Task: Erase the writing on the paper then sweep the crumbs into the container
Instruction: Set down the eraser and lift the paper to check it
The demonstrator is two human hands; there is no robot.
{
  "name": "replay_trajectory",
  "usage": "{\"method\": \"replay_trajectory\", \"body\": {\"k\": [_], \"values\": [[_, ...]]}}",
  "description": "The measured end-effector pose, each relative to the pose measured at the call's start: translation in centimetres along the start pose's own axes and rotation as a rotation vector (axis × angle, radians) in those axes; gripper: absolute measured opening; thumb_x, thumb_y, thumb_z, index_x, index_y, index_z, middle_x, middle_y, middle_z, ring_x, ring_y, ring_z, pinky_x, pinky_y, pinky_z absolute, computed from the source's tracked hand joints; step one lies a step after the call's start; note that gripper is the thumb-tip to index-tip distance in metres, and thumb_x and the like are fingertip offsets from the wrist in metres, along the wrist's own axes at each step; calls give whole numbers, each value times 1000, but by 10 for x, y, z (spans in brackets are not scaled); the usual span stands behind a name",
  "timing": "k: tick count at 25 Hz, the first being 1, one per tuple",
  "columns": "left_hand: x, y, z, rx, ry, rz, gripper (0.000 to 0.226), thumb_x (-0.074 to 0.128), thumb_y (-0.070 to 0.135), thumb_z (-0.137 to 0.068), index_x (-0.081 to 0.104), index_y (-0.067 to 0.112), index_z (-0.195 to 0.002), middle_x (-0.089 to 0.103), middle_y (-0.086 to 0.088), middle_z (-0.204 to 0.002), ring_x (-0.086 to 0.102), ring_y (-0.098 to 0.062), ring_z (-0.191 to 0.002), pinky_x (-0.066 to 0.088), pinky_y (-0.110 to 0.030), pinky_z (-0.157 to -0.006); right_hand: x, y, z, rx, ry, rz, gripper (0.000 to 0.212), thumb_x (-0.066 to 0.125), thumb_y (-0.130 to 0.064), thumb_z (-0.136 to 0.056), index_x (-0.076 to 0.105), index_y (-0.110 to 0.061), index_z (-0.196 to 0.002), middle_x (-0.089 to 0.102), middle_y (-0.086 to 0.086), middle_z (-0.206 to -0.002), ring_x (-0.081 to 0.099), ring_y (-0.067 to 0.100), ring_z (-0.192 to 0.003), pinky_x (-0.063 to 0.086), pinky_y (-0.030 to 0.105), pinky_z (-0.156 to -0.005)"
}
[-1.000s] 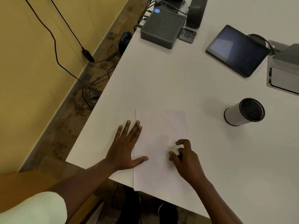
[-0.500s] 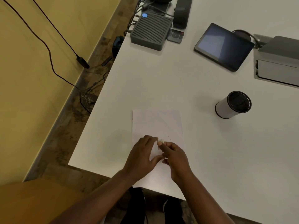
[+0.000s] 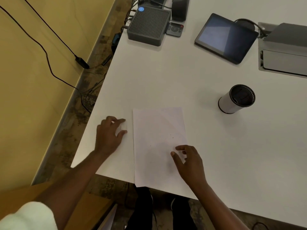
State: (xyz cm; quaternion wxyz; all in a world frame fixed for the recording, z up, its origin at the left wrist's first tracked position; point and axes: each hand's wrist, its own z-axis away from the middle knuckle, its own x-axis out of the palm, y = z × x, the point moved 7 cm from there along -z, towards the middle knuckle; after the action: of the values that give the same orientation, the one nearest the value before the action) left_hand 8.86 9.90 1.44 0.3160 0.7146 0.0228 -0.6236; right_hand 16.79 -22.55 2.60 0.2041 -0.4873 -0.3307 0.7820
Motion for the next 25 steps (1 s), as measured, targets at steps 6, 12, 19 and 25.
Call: {"method": "replay_trajectory", "body": {"k": [6, 12, 19, 25], "values": [[-3, -30, -16, -42, -33, -21, 50, 91, 19, -81, 75, 21, -129, 62, -13, -116, 59, -37, -97, 40, -47, -84, 12, 5, 13, -124, -134, 224, 44, 70, -46, -88, 62, -26, -126, 45, 0, -151, 42, 20, -137, 52, 34, -96], [-9, -12, -2, -146, -12, 38, 68, 89, 26, -84, 60, 10, -143, 57, -19, -124, 58, -36, -108, 50, -55, -92, 22, 6, 24, -122, -196, 313, 55, 66, -51, -89, 56, -24, -136, 24, -1, -164, 28, 22, -146, 48, 42, -105], [23, 47, 66, -568, -160, 338, 37, 78, 28, -95, 66, 6, -122, 63, -8, -105, 62, -23, -91, 49, -33, -81, 28, 10, 41, -111, -267, 354, 65, 61, -55, -90, 49, -22, -144, 12, 2, -168, 18, 24, -151, 38, 41, -114], [28, 62, 57, -825, -228, 527, 33, 75, 31, -98, 65, 12, -123, 63, 1, -100, 61, -23, -102, 48, -35, -88, 22, 11, 53, -56, -248, 316, 63, 62, -53, -91, 47, -22, -144, 14, 2, -167, 19, 24, -151, 39, 42, -114]]}}
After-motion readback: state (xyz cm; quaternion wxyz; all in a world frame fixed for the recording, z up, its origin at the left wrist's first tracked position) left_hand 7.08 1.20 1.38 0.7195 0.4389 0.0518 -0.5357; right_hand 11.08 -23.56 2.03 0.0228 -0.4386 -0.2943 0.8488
